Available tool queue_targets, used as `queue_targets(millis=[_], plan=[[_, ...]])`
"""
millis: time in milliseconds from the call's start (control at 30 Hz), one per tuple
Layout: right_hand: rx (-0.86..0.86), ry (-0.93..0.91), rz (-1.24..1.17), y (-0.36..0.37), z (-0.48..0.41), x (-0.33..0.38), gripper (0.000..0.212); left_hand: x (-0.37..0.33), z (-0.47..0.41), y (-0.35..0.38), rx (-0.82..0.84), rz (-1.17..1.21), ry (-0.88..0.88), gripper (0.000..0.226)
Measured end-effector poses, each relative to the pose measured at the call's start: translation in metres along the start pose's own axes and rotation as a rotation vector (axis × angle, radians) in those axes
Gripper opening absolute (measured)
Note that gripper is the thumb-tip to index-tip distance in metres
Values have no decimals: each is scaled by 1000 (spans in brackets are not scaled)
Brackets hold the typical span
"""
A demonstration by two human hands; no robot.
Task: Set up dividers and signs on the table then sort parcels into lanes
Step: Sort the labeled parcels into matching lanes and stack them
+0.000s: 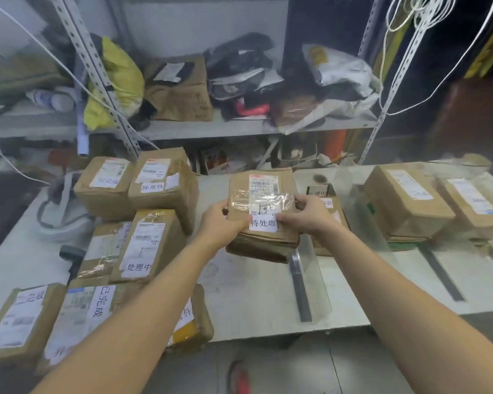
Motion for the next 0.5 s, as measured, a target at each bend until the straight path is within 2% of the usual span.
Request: queue_targets(millis=[233, 500], plan=[[14, 189, 74, 6, -55, -58, 48, 60, -54, 21, 76, 31, -151, 29], [-6, 287, 240, 14, -75, -80, 48, 85, -78, 38, 32, -31, -231, 55]])
Point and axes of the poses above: each hand's wrist, its own z-axis away from the middle knuckle, its own y-axis out of the palm, x = y × z, the point moved 2 cm from there along -z, towards the middle knuckle, and after that the axes turned 13 degrees about x, right-handed, at the moved point
